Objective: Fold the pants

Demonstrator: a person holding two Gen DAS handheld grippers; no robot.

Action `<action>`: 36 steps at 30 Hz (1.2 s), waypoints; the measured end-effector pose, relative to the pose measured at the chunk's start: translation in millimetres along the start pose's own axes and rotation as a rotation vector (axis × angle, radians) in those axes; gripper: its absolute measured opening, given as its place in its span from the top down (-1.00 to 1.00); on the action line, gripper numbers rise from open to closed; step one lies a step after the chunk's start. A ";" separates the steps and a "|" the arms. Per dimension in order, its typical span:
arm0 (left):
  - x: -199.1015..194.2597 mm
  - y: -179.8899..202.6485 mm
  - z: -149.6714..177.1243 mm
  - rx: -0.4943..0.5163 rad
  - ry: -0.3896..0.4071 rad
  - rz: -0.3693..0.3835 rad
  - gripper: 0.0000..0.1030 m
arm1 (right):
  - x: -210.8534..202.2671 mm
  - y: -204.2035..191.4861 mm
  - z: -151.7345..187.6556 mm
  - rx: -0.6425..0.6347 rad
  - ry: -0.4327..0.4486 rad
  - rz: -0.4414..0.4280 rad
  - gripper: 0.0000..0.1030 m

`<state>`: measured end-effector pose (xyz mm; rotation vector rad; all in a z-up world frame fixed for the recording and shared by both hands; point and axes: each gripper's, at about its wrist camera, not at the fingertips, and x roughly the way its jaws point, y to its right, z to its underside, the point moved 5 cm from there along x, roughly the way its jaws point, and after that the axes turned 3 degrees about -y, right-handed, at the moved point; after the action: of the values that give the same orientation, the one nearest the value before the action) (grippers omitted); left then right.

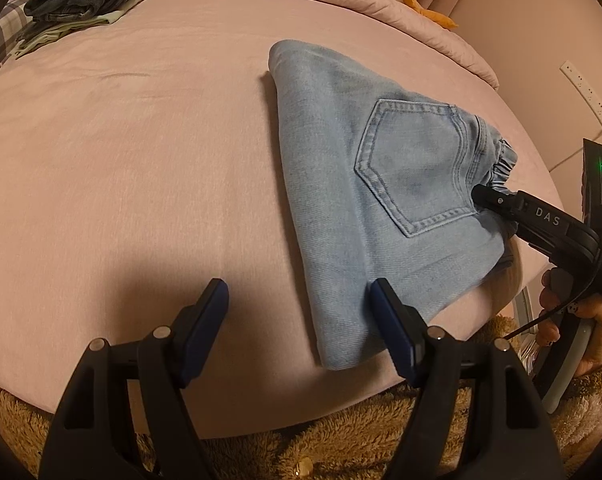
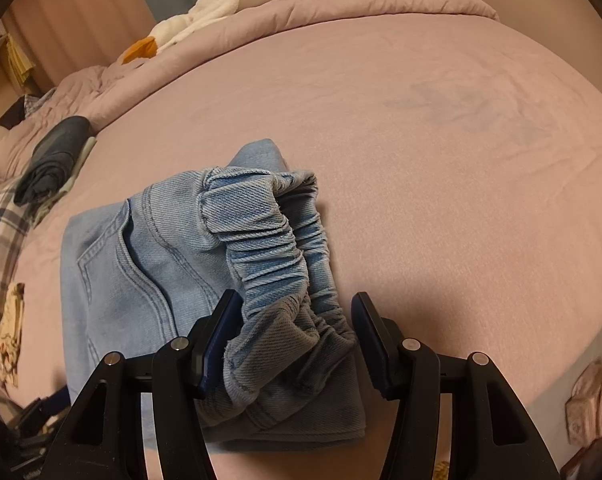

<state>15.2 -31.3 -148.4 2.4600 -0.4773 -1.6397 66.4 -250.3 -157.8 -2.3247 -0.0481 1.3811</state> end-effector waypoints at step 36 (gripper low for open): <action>17.0 -1.6 -54.5 -0.049 -0.073 0.087 -0.78 | -27.6 15.7 -9.7 -0.004 -0.040 -0.201 -0.65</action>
<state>71.5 -38.5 -142.2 2.3174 -0.5390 -1.6912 57.7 -274.7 -136.9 -2.2264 -0.2892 1.3274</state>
